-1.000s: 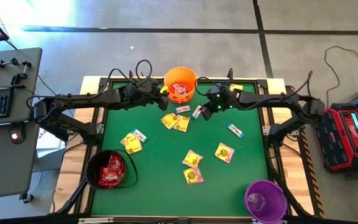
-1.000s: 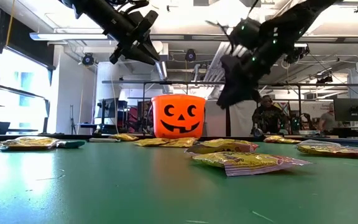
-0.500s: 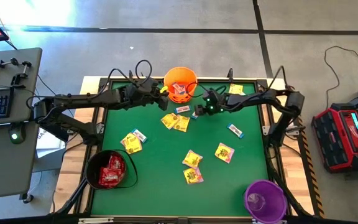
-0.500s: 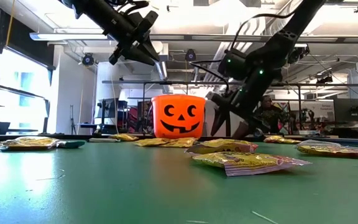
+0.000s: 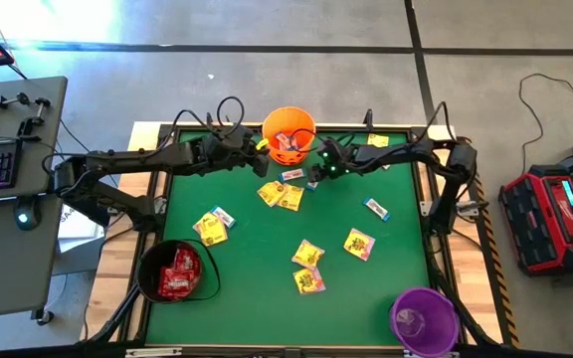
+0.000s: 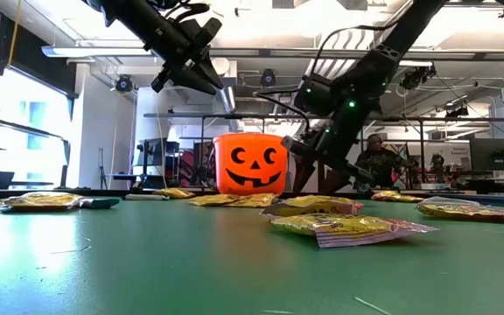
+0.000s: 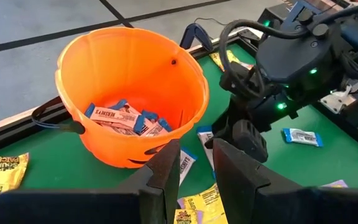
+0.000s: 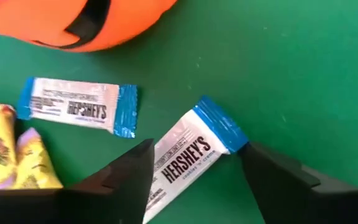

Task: Sort candy by brand, put in halloween buckets
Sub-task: Put the white chocolate into the orange bucket

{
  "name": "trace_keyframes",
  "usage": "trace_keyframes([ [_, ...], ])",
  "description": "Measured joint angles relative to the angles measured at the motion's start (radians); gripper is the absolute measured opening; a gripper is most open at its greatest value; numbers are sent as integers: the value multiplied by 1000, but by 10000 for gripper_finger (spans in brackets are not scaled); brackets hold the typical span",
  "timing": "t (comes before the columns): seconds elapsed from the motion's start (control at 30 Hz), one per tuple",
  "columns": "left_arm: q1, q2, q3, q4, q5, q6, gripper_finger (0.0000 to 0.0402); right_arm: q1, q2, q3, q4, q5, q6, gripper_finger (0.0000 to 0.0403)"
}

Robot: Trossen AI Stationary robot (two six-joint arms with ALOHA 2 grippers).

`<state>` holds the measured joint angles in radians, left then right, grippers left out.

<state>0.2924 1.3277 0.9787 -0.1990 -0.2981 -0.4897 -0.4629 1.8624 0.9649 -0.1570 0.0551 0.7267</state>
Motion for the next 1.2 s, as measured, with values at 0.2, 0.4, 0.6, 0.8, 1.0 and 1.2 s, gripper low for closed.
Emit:
trace_keyframes([
  [0.2,-2,0,0,-18,0,-6,85,-9,10,70,-107,23,-141,182],
  [0.4,-10,0,0,-22,0,-6,85,-38,12,122,-197,-31,-361,122],
  [0.6,-12,0,0,-24,2,-6,85,-71,13,183,-396,-176,-611,86],
  [0.8,-12,0,0,-26,4,-6,85,-68,11,198,-532,-276,-717,60],
  [1.0,-12,0,0,-26,5,-5,85,-27,-37,196,-569,-239,-765,55],
  [1.2,-12,0,0,-26,6,-5,85,20,-97,197,-578,-192,-692,65],
])
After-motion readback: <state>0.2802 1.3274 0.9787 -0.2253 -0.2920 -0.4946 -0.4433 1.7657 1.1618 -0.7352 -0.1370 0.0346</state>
